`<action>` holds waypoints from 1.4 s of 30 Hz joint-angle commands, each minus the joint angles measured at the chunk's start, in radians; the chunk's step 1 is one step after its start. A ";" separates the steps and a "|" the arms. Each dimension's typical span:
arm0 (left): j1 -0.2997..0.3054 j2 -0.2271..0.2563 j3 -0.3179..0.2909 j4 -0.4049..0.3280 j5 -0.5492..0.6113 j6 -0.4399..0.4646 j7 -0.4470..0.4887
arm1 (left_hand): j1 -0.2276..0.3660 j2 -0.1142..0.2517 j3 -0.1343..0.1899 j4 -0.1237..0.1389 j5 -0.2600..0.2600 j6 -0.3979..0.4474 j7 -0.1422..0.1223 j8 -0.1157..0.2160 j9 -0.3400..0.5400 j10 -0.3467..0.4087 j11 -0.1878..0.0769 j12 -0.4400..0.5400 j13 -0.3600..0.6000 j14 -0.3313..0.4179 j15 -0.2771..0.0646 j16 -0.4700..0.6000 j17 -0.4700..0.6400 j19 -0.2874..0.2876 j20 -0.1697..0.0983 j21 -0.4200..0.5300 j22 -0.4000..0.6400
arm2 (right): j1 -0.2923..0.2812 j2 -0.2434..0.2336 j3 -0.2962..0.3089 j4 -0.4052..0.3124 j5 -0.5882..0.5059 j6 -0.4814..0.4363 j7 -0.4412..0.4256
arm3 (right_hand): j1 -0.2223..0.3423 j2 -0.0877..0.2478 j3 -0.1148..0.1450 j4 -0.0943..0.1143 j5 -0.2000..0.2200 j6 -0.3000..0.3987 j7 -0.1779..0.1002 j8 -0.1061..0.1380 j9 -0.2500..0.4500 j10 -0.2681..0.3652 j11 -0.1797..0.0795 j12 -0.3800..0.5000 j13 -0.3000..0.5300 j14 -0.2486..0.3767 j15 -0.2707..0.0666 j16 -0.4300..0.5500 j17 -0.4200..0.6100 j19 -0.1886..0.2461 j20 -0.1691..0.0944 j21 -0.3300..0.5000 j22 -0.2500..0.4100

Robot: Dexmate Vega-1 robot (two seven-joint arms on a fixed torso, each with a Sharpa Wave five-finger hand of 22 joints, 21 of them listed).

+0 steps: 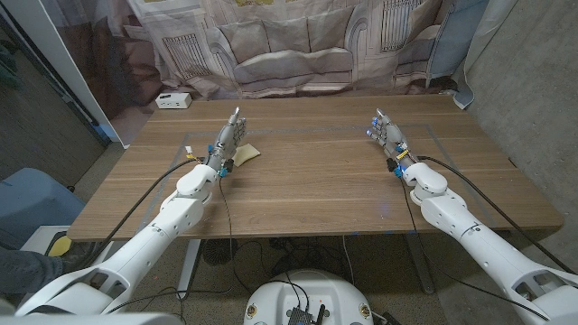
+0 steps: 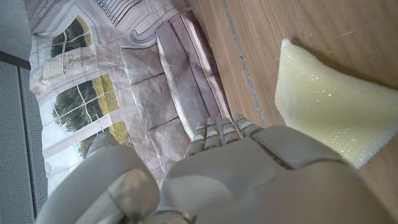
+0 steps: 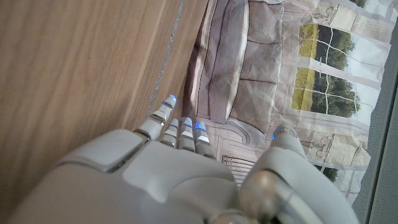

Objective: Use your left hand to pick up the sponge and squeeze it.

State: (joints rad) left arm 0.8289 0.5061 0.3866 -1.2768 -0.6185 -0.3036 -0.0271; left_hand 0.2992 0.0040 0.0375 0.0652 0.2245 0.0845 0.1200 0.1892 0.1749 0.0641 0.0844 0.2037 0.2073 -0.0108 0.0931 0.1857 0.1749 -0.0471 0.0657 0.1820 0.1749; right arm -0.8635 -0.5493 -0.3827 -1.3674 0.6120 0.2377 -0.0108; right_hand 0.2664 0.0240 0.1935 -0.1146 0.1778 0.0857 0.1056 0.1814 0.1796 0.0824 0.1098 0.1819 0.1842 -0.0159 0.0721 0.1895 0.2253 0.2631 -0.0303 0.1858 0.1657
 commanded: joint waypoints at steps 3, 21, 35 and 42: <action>0.023 0.008 -0.007 -0.012 0.067 -0.084 0.053 | 0.032 0.004 0.005 -0.010 -0.001 0.039 0.001 0.014 0.004 0.043 -0.001 0.020 -0.002 0.046 -0.002 0.017 0.004 0.038 0.012 0.025 0.003 | -0.051 -0.043 0.003 -0.102 -0.030 -0.036 -0.052 | 0.006 -0.001 0.005 0.001 0.005 0.003 0.012 0.007 0.003 0.004 0.014 0.008 0.001 0.003 0.011 0.010 0.000 0.008 0.004 0.008 0.005; 0.004 0.008 -0.003 0.047 0.129 -0.180 0.046 | 0.088 0.007 0.015 -0.050 -0.018 0.127 0.005 0.026 0.006 0.140 0.004 0.046 -0.006 0.171 -0.011 0.033 0.004 0.175 0.007 0.055 0.004 | -0.038 -0.034 0.018 -0.062 0.010 0.022 0.024 | 0.008 0.004 0.004 -0.002 0.005 0.024 -0.004 0.015 0.003 0.025 0.005 0.016 0.001 0.019 0.001 0.017 -0.004 0.020 0.005 0.011 0.005; -0.026 0.003 -0.028 0.120 0.042 -0.256 -0.087 | 0.150 0.017 0.036 -0.091 -0.028 0.209 -0.011 0.037 0.008 0.212 -0.008 0.062 -0.005 0.241 -0.030 0.033 0.004 0.239 0.024 0.059 0.003 | 0.000 -0.028 0.026 0.005 0.083 0.027 0.144 | 0.014 0.011 0.007 -0.005 0.005 0.041 -0.004 0.019 0.003 0.047 0.009 0.023 0.002 0.026 0.002 0.019 -0.007 0.022 0.005 0.011 0.006; 0.001 0.040 -0.035 0.056 0.097 -0.226 -0.010 | 0.187 0.026 0.052 -0.114 -0.032 0.234 -0.014 0.040 0.008 0.231 -0.017 0.063 -0.005 0.257 -0.039 0.030 0.003 0.242 0.025 0.052 0.003 | -0.003 -0.050 0.030 0.007 0.085 0.020 0.163 | 0.017 0.014 0.008 -0.006 0.005 0.049 -0.002 0.021 0.003 0.052 0.011 0.024 0.002 0.030 0.003 0.020 -0.008 0.024 0.005 0.011 0.006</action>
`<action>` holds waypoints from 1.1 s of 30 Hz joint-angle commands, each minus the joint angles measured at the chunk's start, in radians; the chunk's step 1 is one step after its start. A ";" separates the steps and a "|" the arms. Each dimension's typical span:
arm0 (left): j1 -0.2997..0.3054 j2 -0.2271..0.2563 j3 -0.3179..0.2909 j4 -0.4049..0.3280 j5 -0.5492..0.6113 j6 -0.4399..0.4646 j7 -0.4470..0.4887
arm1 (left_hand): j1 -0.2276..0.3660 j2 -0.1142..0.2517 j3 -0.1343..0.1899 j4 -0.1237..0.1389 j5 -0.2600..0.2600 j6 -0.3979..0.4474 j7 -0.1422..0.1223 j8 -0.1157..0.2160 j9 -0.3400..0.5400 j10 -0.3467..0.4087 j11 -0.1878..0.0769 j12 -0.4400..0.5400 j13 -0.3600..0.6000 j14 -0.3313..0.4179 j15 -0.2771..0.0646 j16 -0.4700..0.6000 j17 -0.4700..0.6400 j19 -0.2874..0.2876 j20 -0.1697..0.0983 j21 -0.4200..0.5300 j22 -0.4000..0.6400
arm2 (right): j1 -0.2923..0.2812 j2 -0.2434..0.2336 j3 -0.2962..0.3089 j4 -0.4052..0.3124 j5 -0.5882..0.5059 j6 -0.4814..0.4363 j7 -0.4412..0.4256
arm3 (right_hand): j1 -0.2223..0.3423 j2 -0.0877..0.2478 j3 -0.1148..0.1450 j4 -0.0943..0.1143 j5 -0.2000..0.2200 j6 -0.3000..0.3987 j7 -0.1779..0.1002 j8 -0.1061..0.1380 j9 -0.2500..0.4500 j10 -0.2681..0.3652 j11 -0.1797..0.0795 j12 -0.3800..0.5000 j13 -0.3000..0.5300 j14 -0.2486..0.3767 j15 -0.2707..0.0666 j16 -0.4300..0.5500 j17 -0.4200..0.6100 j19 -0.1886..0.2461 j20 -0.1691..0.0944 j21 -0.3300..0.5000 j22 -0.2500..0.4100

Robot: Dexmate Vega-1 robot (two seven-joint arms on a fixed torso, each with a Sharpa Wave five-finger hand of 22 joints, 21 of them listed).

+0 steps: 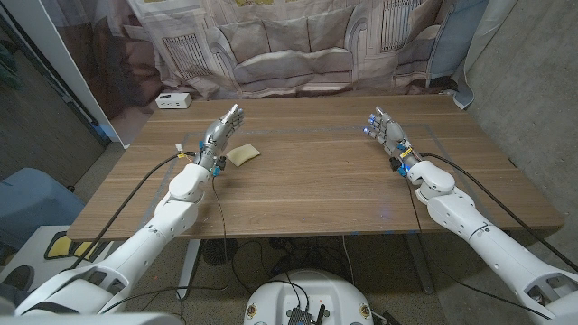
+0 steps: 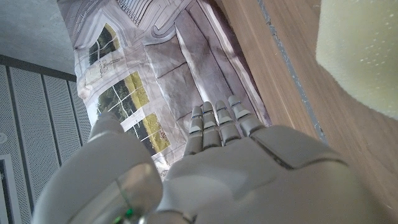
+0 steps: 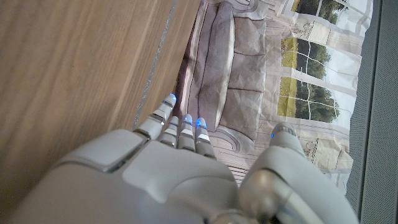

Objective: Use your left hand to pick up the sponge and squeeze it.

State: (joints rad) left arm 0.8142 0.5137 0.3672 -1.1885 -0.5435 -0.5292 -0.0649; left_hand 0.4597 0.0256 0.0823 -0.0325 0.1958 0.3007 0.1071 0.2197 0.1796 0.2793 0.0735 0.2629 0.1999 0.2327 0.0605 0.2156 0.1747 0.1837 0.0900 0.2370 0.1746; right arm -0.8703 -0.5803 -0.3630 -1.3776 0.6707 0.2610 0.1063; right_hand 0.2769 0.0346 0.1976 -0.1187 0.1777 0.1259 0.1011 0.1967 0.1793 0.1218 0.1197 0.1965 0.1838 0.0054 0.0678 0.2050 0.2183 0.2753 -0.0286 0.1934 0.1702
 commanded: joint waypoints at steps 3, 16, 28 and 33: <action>0.031 0.036 -0.023 -0.053 0.048 -0.013 0.071 | 0.044 0.006 0.014 -0.028 -0.005 0.030 -0.006 0.011 0.004 0.028 -0.011 0.006 0.002 0.026 -0.012 0.001 0.003 0.021 -0.002 -0.003 0.003 | -0.006 -0.015 0.014 0.002 0.024 -0.009 0.017 | 0.007 0.004 0.005 -0.002 0.005 0.009 0.002 0.005 0.004 0.014 0.001 0.010 0.002 0.009 0.007 0.004 -0.001 0.012 0.003 0.004 0.001; 0.084 0.124 -0.060 -0.130 0.223 -0.004 0.233 | 0.222 -0.089 0.027 -0.135 0.019 0.080 -0.095 0.000 0.006 0.081 -0.121 -0.004 0.003 0.082 -0.085 -0.017 0.001 0.086 -0.028 -0.017 0.002 | -0.059 0.007 0.009 -0.126 -0.053 -0.011 -0.161 | 0.013 0.009 0.007 -0.005 0.005 0.012 -0.002 0.005 0.004 0.016 0.000 0.009 0.003 0.011 0.006 0.004 -0.002 0.014 0.003 0.004 0.001; 0.117 0.189 -0.100 -0.175 0.227 0.024 0.238 | 0.348 -0.091 0.047 -0.140 0.058 0.112 -0.136 -0.002 0.009 0.108 -0.172 -0.009 0.005 0.112 -0.122 -0.017 0.000 0.110 -0.048 -0.024 0.002 | -0.093 0.028 -0.001 -0.167 -0.095 0.008 -0.227 | 0.020 0.013 0.011 -0.008 0.004 0.018 -0.005 0.006 0.004 0.021 0.000 0.010 0.003 0.015 0.005 0.005 -0.004 0.018 0.004 0.005 0.001; 0.125 0.204 -0.106 -0.186 0.249 0.042 0.257 | 0.382 -0.083 0.056 -0.140 0.064 0.117 -0.141 -0.003 0.009 0.113 -0.178 -0.011 0.005 0.119 -0.130 -0.018 0.000 0.118 -0.058 -0.024 0.002 | -0.112 0.027 0.002 -0.190 -0.100 0.003 -0.249 | 0.024 0.016 0.013 -0.010 0.004 0.019 -0.007 0.005 0.004 0.020 -0.002 0.009 0.003 0.015 0.006 0.005 -0.005 0.018 0.003 0.004 0.001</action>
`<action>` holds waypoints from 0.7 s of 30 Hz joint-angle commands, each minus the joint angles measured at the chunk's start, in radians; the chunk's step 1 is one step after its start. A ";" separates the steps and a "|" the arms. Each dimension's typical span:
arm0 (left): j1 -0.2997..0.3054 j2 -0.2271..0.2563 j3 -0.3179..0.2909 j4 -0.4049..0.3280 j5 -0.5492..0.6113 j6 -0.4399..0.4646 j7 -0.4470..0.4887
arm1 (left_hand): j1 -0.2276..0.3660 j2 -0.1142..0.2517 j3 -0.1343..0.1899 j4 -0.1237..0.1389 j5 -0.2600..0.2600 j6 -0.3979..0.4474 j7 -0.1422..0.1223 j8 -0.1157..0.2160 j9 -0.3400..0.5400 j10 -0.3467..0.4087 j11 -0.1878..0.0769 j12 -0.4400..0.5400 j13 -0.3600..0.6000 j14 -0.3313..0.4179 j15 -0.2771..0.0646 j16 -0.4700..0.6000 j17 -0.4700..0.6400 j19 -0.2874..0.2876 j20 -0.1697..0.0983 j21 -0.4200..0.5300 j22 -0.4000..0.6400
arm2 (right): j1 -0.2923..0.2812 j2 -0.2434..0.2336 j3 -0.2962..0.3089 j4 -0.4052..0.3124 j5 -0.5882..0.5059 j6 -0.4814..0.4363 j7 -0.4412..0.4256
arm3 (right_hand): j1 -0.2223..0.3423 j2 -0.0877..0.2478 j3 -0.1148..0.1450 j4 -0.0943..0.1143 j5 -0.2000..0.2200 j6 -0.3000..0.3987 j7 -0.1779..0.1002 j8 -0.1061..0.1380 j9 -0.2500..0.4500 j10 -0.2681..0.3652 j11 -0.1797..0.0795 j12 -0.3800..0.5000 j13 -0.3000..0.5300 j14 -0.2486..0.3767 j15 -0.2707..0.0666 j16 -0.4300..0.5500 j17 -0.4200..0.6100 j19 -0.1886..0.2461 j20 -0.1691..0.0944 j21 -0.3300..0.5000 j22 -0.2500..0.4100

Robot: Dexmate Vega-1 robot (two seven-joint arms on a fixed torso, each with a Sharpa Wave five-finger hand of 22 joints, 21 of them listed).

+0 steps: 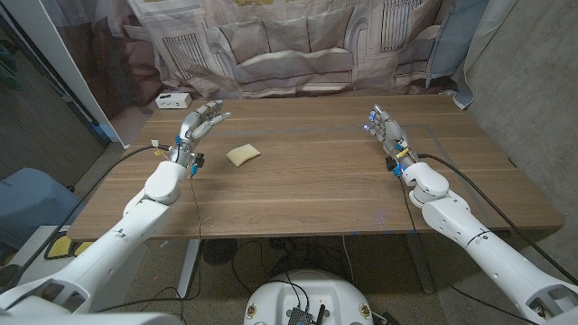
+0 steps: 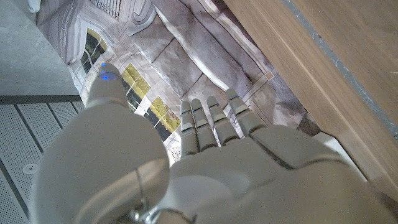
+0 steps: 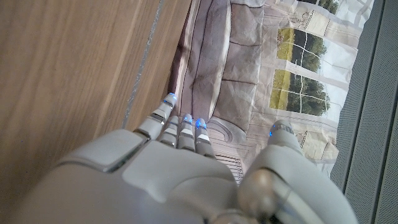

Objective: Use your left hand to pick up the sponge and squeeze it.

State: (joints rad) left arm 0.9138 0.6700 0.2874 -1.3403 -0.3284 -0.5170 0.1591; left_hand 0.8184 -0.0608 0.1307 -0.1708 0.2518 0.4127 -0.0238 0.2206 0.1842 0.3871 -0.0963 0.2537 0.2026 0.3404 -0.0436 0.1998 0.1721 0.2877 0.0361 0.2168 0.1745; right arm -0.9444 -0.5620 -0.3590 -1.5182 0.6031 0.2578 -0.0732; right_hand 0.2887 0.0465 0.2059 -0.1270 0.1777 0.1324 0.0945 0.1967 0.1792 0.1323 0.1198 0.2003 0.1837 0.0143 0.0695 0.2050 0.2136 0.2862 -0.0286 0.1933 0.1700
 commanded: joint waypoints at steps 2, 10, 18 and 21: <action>0.035 0.060 -0.031 -0.058 0.059 0.055 0.060 | 0.032 0.004 0.009 -0.001 0.009 0.008 -0.010 -0.004 0.005 0.007 -0.010 -0.002 0.002 0.013 -0.027 -0.003 0.002 0.015 -0.005 -0.005 0.002 | -0.045 0.009 0.000 -0.057 -0.033 0.006 -0.077 | 0.014 0.005 0.005 -0.003 0.004 0.014 -0.001 0.005 0.004 0.010 -0.002 0.005 0.003 0.006 0.004 0.005 0.000 0.008 0.003 0.005 0.001; 0.046 0.083 -0.036 -0.081 0.095 0.076 0.079 | 0.038 -0.006 0.001 0.011 0.006 0.037 -0.011 0.001 0.005 0.018 -0.004 -0.003 0.003 0.016 -0.025 -0.006 0.001 0.017 -0.008 -0.008 0.002 | -0.058 0.004 -0.001 -0.074 -0.041 0.001 -0.085 | 0.019 0.005 0.007 -0.005 0.003 0.015 -0.001 0.005 0.004 0.010 -0.002 0.004 0.004 0.006 0.005 0.004 -0.001 0.008 0.005 0.004 0.001; 0.090 0.149 -0.054 -0.183 0.166 0.196 0.131 | 0.034 -0.010 -0.004 0.017 0.005 0.038 -0.009 -0.001 0.005 0.016 -0.003 -0.006 0.003 0.014 -0.024 -0.008 0.001 0.015 -0.004 -0.010 0.003 | -0.064 -0.001 -0.004 -0.097 -0.044 -0.020 -0.093 | 0.022 0.006 0.008 -0.007 0.002 0.016 0.000 0.004 0.004 0.009 -0.002 0.003 0.004 0.006 0.004 0.003 -0.002 0.009 0.005 0.004 0.001; 0.102 0.175 -0.065 -0.215 0.191 0.228 0.143 | 0.032 -0.012 -0.006 0.019 0.005 0.033 -0.010 -0.005 0.005 0.013 -0.001 -0.009 0.004 0.013 -0.023 -0.009 0.002 0.014 -0.002 -0.011 0.003 | -0.069 -0.003 -0.001 -0.110 -0.042 -0.023 -0.098 | 0.023 0.006 0.008 -0.008 0.002 0.016 0.000 0.003 0.004 0.009 -0.002 0.002 0.004 0.005 0.004 0.003 -0.002 0.008 0.005 0.003 0.001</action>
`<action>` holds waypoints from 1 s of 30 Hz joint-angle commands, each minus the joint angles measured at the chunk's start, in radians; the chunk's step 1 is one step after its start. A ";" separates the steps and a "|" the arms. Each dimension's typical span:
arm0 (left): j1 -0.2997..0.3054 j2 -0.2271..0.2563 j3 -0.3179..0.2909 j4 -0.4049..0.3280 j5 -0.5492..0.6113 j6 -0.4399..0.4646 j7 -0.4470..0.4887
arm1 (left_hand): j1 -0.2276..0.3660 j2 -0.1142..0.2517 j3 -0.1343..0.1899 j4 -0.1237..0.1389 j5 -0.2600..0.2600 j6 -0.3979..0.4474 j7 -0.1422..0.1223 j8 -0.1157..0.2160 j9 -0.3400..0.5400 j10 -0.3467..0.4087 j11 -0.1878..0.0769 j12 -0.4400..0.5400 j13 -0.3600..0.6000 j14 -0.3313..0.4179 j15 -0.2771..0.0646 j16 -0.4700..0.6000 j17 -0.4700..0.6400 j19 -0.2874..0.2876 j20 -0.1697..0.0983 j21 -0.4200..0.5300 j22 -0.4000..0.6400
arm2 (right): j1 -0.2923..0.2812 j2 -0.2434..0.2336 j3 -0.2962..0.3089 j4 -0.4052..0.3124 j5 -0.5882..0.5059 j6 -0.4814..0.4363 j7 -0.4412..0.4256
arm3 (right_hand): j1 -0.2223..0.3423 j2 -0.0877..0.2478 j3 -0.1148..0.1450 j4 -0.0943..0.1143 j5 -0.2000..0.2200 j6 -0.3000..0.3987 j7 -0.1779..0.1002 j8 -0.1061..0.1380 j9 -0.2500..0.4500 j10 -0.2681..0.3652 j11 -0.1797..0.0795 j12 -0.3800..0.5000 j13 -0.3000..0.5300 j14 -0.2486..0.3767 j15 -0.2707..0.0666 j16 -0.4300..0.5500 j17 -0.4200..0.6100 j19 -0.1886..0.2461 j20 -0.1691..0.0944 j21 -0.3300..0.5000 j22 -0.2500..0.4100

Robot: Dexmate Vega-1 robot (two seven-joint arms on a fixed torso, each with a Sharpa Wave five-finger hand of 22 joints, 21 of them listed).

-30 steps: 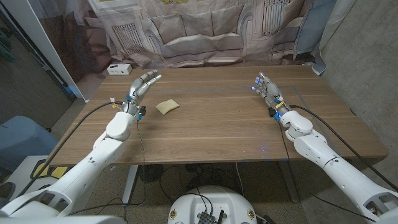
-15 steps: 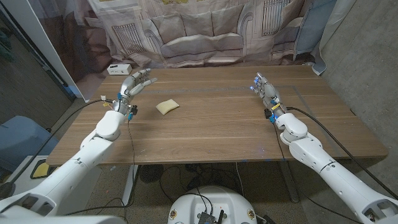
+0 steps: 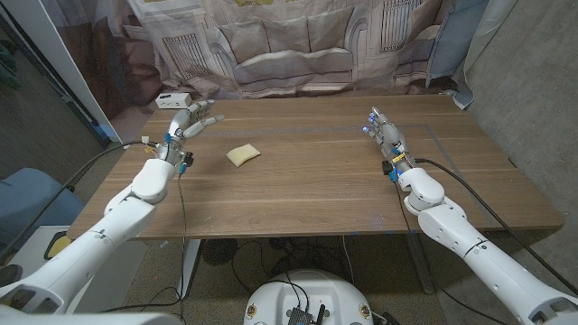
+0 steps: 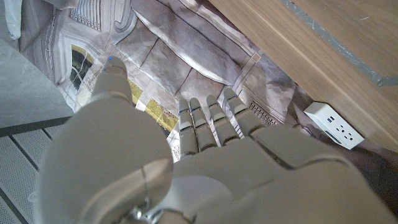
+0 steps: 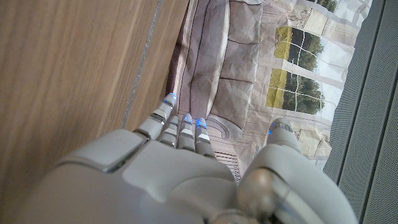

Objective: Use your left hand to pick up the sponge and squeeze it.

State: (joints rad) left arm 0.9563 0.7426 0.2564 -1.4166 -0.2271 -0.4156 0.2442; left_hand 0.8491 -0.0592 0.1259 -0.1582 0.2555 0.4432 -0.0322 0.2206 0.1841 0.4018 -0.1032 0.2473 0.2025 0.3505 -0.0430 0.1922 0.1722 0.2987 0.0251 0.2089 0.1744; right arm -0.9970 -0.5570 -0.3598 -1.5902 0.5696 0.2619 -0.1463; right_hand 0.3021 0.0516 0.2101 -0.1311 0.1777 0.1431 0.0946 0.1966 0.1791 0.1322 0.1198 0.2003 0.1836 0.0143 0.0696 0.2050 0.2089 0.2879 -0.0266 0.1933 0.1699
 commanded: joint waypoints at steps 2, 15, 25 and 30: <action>0.064 0.114 -0.039 -0.154 0.108 0.144 0.071 | 0.000 -0.014 -0.003 0.008 0.001 0.002 0.000 -0.006 0.005 -0.002 0.008 -0.003 0.004 0.001 -0.023 -0.003 0.001 0.003 0.008 -0.004 0.003 | -0.022 -0.011 0.003 -0.049 -0.006 -0.030 -0.028 | 0.010 0.001 0.004 -0.004 0.002 0.005 0.000 0.003 0.004 0.010 -0.002 0.002 0.004 0.006 0.004 0.003 0.003 0.006 0.003 0.003 0.001; 0.028 0.157 -0.010 -0.203 0.202 0.255 0.063 | -0.004 -0.015 -0.008 0.015 -0.001 -0.002 0.002 -0.011 0.006 -0.003 0.008 -0.006 0.004 -0.001 -0.022 -0.004 0.002 0.000 0.013 -0.006 0.003 | -0.036 -0.015 0.007 -0.070 0.002 -0.055 -0.041 | 0.012 0.002 0.005 -0.005 0.001 0.006 -0.001 0.002 0.004 0.010 -0.003 0.001 0.004 0.006 0.004 0.003 0.002 0.006 0.004 0.003 0.001; -0.013 0.228 0.022 -0.264 0.303 0.388 0.034 | -0.001 -0.015 -0.009 0.016 0.000 -0.006 -0.001 -0.014 0.006 -0.003 0.008 -0.008 0.005 -0.001 -0.026 -0.004 0.002 0.001 0.013 -0.007 0.003 | -0.035 -0.023 0.004 -0.100 -0.007 -0.090 -0.065 | 0.014 0.003 0.005 -0.005 0.000 0.006 -0.001 0.001 0.004 0.011 -0.003 0.001 0.004 0.007 0.005 0.003 0.002 0.007 0.004 0.003 0.001; -0.025 0.240 0.042 -0.284 0.385 0.434 0.077 | 0.008 -0.010 -0.015 0.024 0.003 -0.025 -0.025 -0.025 0.006 -0.026 -0.021 -0.024 0.005 -0.084 -0.047 -0.018 0.001 -0.037 -0.013 -0.020 0.003 | -0.043 -0.024 0.003 -0.116 -0.021 -0.094 -0.084 | 0.014 0.004 0.005 -0.006 0.000 0.007 0.000 0.001 0.004 0.011 -0.003 0.001 0.005 0.007 0.006 0.003 0.002 0.007 0.005 0.002 0.002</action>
State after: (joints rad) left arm 0.9634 0.9367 0.2648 -1.6535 0.0316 -0.0894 0.2943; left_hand 0.8475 -0.0684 0.1120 -0.1390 0.2555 0.4170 -0.0468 0.1957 0.1888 0.3762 -0.1110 0.2242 0.2023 0.2758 -0.0406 0.1729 0.1723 0.2732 0.0224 0.1909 0.1744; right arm -1.0304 -0.5777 -0.3550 -1.6768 0.5629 0.1892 -0.2010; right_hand 0.3071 0.0568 0.2100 -0.1310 0.1777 0.1429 0.0946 0.1967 0.1791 0.1340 0.1179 0.2003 0.1836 0.0142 0.0696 0.2050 0.2091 0.2878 -0.0266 0.1933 0.1698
